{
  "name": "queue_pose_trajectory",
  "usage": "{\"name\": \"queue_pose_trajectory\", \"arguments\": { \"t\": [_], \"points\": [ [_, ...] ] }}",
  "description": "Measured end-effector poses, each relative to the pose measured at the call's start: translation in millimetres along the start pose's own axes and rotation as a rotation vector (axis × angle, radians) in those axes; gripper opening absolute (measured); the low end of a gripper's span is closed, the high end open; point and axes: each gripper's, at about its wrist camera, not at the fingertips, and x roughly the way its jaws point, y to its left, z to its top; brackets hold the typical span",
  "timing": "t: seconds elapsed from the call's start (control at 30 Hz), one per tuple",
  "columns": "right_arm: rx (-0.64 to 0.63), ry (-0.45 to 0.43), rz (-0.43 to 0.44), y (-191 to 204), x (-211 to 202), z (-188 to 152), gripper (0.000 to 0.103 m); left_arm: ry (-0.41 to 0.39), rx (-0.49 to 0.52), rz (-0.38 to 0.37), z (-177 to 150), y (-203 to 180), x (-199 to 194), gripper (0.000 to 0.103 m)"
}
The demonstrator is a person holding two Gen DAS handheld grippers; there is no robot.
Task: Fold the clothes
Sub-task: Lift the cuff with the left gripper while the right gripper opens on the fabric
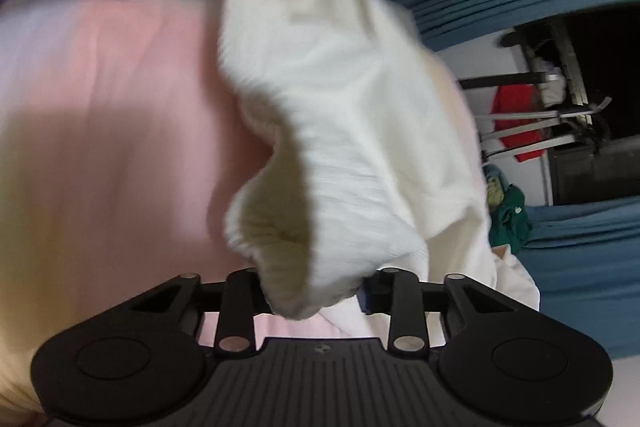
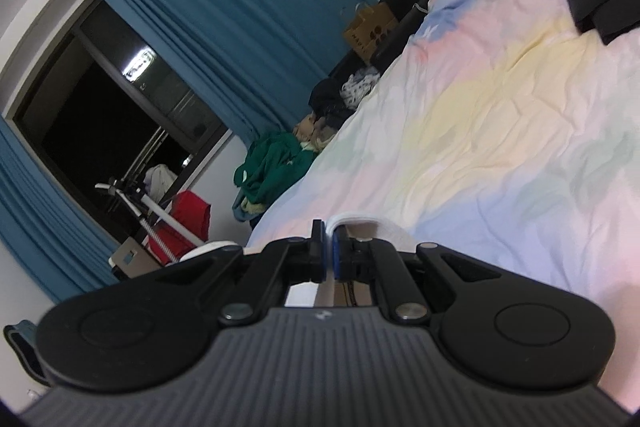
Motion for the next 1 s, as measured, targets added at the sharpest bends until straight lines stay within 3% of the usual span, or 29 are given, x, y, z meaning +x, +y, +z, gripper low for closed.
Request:
{"name": "queue_pose_trajectory", "arguments": {
  "t": [0.27, 0.4, 0.6, 0.67, 0.77, 0.87, 1.0],
  "points": [
    [0.022, -0.1, -0.022, -6, -23, 14, 0.006, -0.244, 0.097, -0.142, -6, -10, -84, 0.026],
    [0.002, -0.148, 0.006, 0, -39, 21, 0.006, -0.329, 0.048, -0.202, -5, -7, -106, 0.025],
    [-0.041, -0.203, 0.035, 8, -49, 37, 0.006, -0.353, -0.133, -0.229, 3, 12, -109, 0.025],
    [-0.017, -0.169, 0.026, 2, -42, 41, 0.006, -0.355, -0.171, -0.222, 3, 22, -117, 0.025],
    [0.096, -0.05, -0.013, -21, -25, 42, 0.006, -0.362, -0.161, -0.202, 3, 26, -124, 0.025],
    [0.212, 0.065, -0.055, -43, -12, 42, 0.008, -0.362, -0.155, -0.191, 4, 25, -121, 0.025],
    [0.295, 0.148, -0.099, -61, -3, 46, 0.01, -0.354, -0.171, -0.166, 15, 25, -104, 0.026]
  ]
}}
